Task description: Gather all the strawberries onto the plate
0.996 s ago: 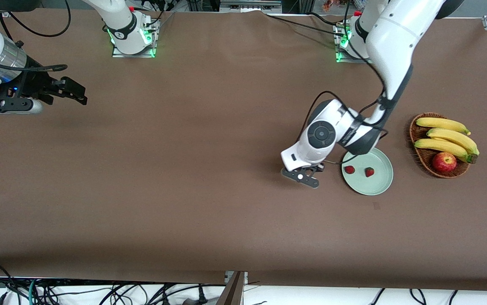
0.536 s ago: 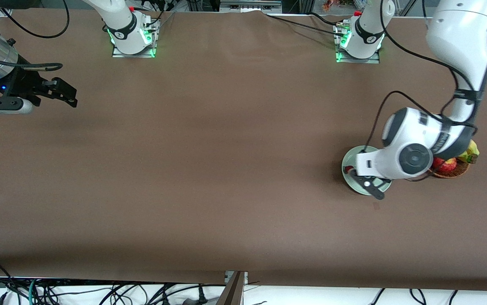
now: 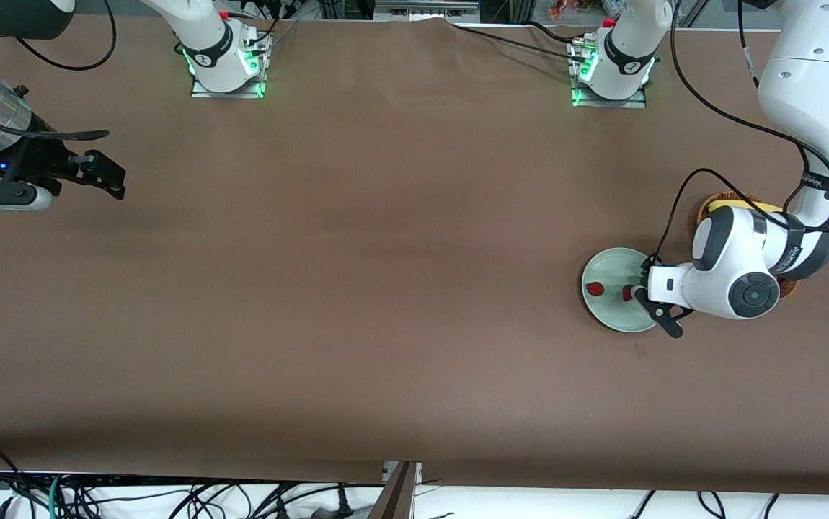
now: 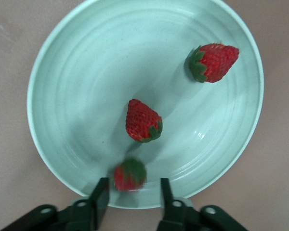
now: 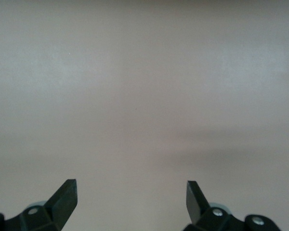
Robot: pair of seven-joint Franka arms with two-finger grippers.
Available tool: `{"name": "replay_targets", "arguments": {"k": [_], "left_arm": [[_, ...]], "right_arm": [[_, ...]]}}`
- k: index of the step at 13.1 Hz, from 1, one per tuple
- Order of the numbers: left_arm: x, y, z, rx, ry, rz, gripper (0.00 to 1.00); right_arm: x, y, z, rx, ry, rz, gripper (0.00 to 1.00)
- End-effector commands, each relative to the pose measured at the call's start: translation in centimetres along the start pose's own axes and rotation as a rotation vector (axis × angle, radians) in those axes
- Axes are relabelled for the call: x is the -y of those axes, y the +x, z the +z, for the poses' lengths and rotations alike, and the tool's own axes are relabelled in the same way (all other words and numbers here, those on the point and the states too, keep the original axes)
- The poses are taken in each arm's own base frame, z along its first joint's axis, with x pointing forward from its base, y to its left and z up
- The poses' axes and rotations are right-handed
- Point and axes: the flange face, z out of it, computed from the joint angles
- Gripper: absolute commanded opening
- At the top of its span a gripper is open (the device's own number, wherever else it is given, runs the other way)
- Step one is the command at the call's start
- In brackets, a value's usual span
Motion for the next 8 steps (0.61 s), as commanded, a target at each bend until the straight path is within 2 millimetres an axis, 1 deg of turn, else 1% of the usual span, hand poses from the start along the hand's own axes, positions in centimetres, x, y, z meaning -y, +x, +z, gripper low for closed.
{"name": "replay_targets", "arguments": {"k": [1, 3, 4, 5, 6, 8], "left_arm": [[-0.9, -1.1, -5.1, -0.002, 0.05, 0.015, 1.0], [-2.1, -1.8, -9.6, -0.049, 0.069, -0.005, 1.0], [-3.3, -2.1, -12.5, -0.099, 0.075, -0.028, 1.0], [-4.9, -2.7, -15.6, -0.122, 0.09, -0.041, 1.0], [-6.1, -3.9, -18.9, -0.129, 0.111, -0.084, 1.0], [-9.0, -5.2, -24.6, -0.123, 0.119, -0.196, 1.0]], "right_arm": [[0.0, 0.3, -0.7, -0.015, -0.001, 0.002, 1.0], [0.0, 0.3, -0.8, -0.019, 0.002, 0.007, 1.0], [0.0, 0.2, -0.9, -0.017, 0.017, 0.01, 1.0], [0.2, 0.2, -0.9, -0.013, 0.045, 0.014, 1.0], [0.2, 0.2, -0.9, -0.012, 0.054, 0.017, 1.0], [0.3, 0.1, -1.1, -0.013, 0.056, 0.014, 1.0]]}}
